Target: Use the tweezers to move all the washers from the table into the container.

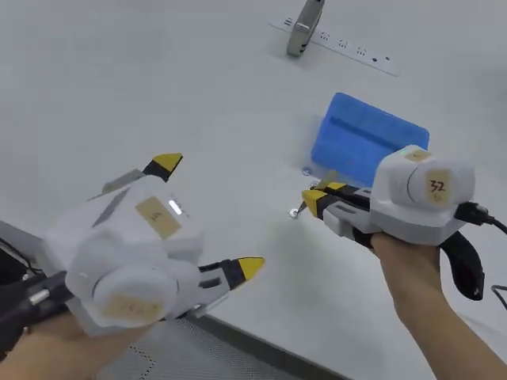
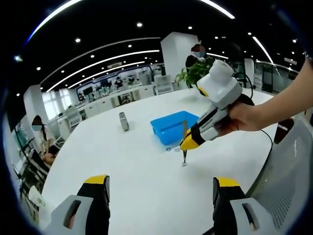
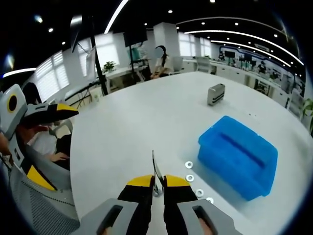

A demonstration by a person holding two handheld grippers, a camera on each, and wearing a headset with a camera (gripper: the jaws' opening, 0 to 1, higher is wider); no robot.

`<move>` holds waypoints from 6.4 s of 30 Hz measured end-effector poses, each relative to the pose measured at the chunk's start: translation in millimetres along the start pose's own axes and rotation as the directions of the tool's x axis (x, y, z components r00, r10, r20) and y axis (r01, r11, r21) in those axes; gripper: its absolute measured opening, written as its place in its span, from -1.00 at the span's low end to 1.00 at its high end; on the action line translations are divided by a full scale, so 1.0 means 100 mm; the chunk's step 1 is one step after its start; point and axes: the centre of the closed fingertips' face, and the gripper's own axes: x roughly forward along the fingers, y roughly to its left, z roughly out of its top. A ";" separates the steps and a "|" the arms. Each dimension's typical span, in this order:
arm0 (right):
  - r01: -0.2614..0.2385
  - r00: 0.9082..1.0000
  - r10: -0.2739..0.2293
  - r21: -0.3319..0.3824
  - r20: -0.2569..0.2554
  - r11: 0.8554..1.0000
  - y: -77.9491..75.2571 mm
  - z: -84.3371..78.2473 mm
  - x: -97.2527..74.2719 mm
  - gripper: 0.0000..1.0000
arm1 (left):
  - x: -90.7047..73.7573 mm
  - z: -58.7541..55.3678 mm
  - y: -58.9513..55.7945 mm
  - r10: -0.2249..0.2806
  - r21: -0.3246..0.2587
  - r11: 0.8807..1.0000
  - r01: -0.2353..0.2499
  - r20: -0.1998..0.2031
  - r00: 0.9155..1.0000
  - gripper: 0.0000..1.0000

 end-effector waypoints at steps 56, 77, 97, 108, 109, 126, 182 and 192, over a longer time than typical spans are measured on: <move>0.045 0.998 -0.049 -0.095 -0.036 0.994 -0.02 -0.04 0.02 -0.93 | 0.02 -0.06 0.02 0.025 0.059 0.998 -0.023 -0.038 0.999 0.70; 0.031 0.999 -0.033 -0.069 -0.029 0.997 -0.03 -0.08 0.00 -0.97 | 0.02 -0.09 0.00 0.021 0.081 0.997 -0.017 -0.052 0.998 0.68; 0.035 0.999 -0.039 -0.081 -0.037 0.996 -0.05 0.10 -0.25 -0.97 | 0.01 -0.05 0.02 0.028 0.069 0.997 -0.026 -0.030 0.999 0.81; 0.041 0.999 -0.044 -0.114 -0.024 0.993 -0.07 0.31 -0.40 -0.97 | 0.02 -0.05 0.01 0.028 0.074 0.997 -0.025 -0.035 0.999 0.91; 0.042 0.998 -0.046 -0.121 -0.032 0.992 -0.07 0.31 -0.40 -0.97 | 0.02 -0.06 0.01 0.027 0.071 0.997 -0.024 -0.036 0.999 0.92; 0.051 0.998 -0.057 -0.144 -0.039 0.988 -0.10 0.42 -0.48 -0.97 | 0.02 -0.05 0.02 0.032 0.059 0.998 -0.030 -0.031 0.999 0.97; 0.208 0.972 -0.217 -0.093 -0.093 0.974 -1.12 0.60 0.13 -0.96 | 0.03 -0.11 0.08 0.046 0.007 0.999 -0.046 -0.060 0.997 0.92; 0.217 0.974 -0.218 -0.011 -0.066 0.976 -1.20 0.60 0.22 -0.96 | 0.03 -0.13 0.08 0.041 -0.007 0.999 -0.041 -0.067 0.997 0.92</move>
